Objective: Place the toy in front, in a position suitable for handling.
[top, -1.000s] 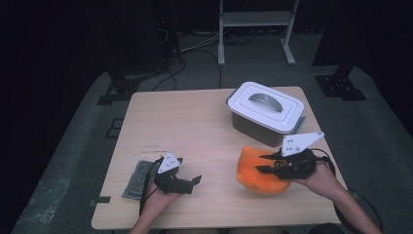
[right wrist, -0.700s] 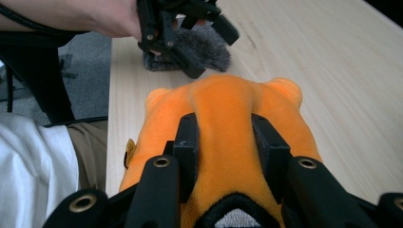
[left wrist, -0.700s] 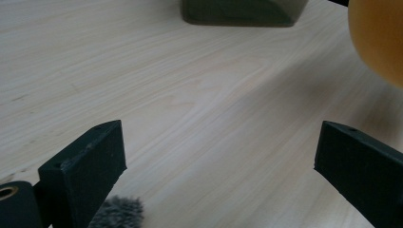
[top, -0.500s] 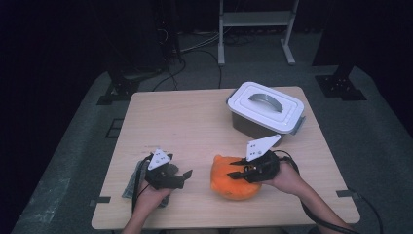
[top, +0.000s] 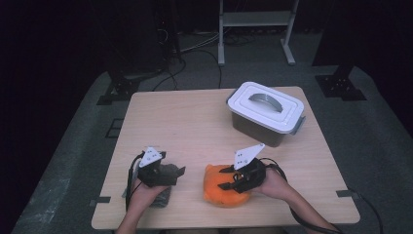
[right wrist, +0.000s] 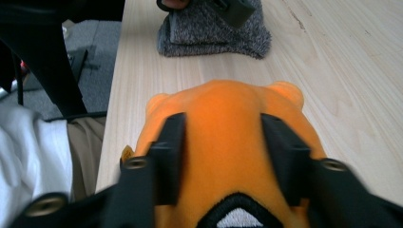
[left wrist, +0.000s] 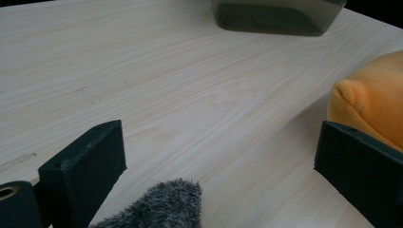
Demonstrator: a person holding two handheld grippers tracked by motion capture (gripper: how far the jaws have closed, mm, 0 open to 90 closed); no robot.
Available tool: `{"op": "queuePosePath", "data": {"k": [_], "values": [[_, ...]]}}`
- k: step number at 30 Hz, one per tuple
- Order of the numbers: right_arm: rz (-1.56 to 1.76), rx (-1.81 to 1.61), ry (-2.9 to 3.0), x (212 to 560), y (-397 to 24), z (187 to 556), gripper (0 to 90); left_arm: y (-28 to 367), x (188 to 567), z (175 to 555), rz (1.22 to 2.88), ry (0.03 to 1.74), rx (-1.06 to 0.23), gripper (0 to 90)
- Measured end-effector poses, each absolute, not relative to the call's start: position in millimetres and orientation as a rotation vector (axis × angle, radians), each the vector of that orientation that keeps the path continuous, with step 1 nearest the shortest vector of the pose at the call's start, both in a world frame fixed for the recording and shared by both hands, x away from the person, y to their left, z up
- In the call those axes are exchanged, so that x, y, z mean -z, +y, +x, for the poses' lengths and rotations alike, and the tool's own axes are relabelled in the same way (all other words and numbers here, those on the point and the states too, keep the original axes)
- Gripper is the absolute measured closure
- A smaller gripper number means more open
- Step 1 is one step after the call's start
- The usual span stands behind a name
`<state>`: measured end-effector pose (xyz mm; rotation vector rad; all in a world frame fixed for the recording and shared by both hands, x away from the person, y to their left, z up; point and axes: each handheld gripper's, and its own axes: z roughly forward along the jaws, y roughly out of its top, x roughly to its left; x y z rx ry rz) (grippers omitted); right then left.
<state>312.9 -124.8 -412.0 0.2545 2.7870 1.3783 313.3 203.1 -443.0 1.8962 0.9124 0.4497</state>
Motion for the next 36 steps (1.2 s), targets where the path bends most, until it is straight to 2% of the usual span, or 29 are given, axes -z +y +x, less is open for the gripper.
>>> {"op": "queuePosePath", "data": {"k": [2,7,14,18,20,23,25,26,27,36], "values": [[0.265,-1.389,2.768,410,-127,311,36.5,205,441,313,1.909,0.897,-0.448,4.0],[0.308,-1.481,2.732,404,-142,307,28.3,211,439,311,1.957,0.86,-0.437,5.2],[0.373,-1.519,2.692,410,-172,302,25.8,216,436,312,2.048,0.811,-0.422,6.5],[0.41,-1.534,2.666,412,-186,296,25.5,226,438,312,2.122,0.799,-0.433,12.5],[0.415,-1.527,2.668,413,-188,294,25.5,228,439,312,2.13,0.799,-0.432,13.7],[0.446,-1.532,2.675,420,-195,292,25.3,233,443,314,2.134,0.805,-0.406,22.1],[0.465,-1.539,2.674,422,-197,294,25.3,235,444,315,2.14,0.812,-0.401,23.2],[0.472,-1.555,2.67,423,-196,296,25.0,235,446,316,2.163,0.822,-0.419,29.1],[0.471,-1.554,2.67,425,-196,296,24.8,235,446,316,2.163,0.822,-0.419,31.3],[0.458,-1.543,2.671,427,-199,298,24.1,234,459,322,2.276,0.864,-0.364,42.4]]}}
